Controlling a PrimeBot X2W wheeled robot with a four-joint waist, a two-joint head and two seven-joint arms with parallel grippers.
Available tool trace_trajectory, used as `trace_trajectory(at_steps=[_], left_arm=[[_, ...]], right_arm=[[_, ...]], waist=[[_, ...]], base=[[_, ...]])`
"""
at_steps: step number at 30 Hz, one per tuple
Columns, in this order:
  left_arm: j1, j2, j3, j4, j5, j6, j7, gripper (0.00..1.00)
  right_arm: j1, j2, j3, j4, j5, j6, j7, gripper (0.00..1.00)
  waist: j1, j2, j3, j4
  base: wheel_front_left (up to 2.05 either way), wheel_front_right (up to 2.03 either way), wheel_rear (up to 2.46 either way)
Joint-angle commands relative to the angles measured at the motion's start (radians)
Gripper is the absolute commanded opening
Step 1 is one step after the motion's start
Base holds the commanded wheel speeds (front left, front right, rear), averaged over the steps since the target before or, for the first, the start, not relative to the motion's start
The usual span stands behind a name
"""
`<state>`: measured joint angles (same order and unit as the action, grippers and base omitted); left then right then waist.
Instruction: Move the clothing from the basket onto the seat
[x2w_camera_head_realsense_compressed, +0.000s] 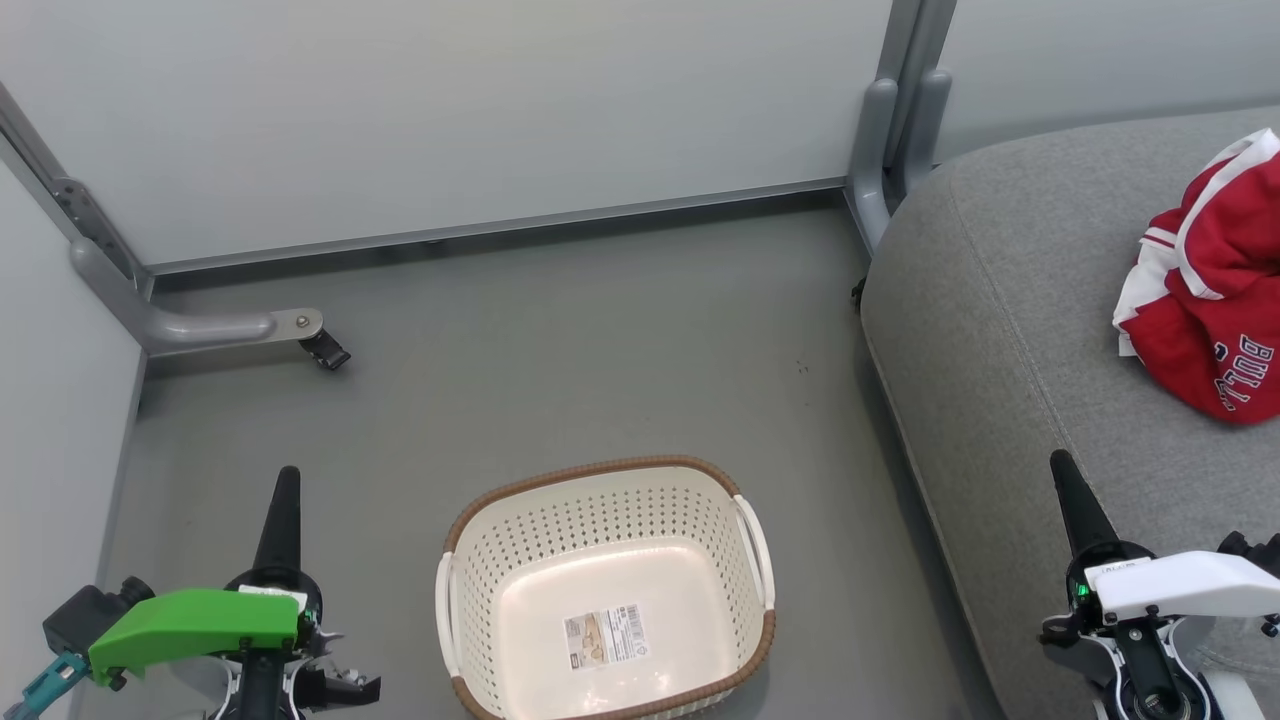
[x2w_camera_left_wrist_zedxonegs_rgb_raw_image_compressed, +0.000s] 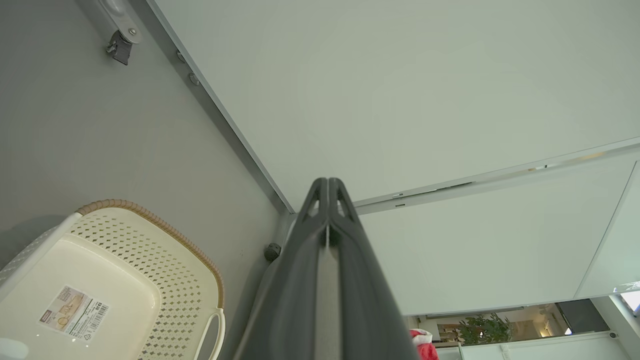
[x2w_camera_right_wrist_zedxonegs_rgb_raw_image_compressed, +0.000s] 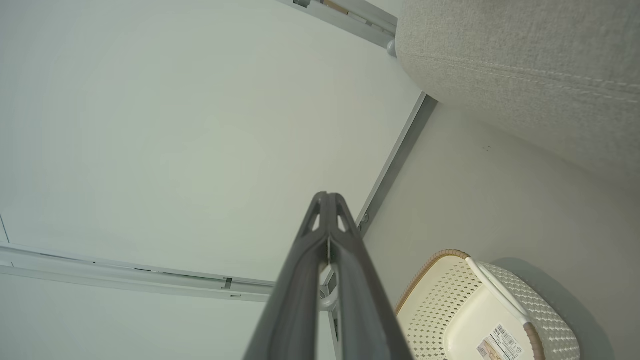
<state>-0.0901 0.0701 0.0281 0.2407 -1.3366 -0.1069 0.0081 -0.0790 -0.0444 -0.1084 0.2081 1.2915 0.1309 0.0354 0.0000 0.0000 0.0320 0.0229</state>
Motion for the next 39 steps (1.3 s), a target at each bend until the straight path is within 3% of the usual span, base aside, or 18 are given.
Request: trace_trajectory(at_steps=[1,39], left_arm=[[-0.02,0.006,0.007,-0.003,-0.027,-0.009,0.006,0.0],[-0.025,0.002,0.06,0.006,-0.293,-0.026,0.085,0.0]], right_arm=[[-0.018,-0.007,-0.003,0.0,0.025,0.0,0.005,0.0],[-0.036,-0.009,-0.008,0.04,0.314,0.0,0.081,0.0]], waist=[[0.0,0.0,-0.001,-0.001],[0.0,0.0,-0.028,-0.022]], base=[[0.0,0.0,0.0],[0.0,0.0,0.0]])
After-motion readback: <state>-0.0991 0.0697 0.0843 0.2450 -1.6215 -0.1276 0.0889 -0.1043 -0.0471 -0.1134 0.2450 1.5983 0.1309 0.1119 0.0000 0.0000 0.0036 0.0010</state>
